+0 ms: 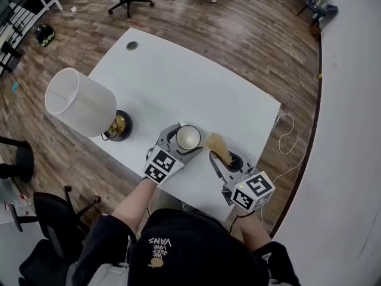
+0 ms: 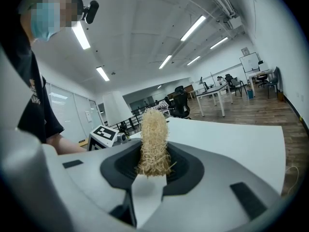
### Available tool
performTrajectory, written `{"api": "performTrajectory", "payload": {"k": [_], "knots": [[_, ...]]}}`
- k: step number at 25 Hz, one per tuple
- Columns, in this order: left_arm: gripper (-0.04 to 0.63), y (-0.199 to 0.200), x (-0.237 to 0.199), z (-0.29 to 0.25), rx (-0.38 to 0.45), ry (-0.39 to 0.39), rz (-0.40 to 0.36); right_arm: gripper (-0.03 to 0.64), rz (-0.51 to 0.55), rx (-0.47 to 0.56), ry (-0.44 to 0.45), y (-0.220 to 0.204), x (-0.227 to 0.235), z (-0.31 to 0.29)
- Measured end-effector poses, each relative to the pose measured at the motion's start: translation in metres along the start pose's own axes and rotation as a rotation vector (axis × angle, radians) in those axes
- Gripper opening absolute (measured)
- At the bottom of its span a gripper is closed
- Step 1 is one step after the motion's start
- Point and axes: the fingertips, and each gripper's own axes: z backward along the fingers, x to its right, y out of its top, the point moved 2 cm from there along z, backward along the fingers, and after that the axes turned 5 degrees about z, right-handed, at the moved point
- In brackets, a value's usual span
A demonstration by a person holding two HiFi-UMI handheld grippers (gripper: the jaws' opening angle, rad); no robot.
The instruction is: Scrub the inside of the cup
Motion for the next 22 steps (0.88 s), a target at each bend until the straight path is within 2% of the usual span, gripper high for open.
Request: {"api": "performTrajectory", "payload": {"k": [7, 12, 18, 22], "knots": [[0.394, 0.027, 0.015, 0.027, -0.027, 0.057, -0.047, 0.1, 0.027, 0.039, 0.047, 0.017, -0.015, 0.015], [0.394, 0.05, 0.032, 0.039, -0.036, 0.09, -0.131, 0.1, 0.069, 0.049, 0.086, 0.028, -0.027, 0.026], [0.396, 0.056, 0.045, 0.042, -0.089, 0.125, -0.242, 0.1, 0.136, 0.016, 0.145, 0.03, -0.036, 0.031], [0.396, 0.054, 0.05, 0.042, -0.12, 0.139, -0.293, 0.1, 0.205, -0.053, 0.209, 0.027, -0.043, 0.025]]}}
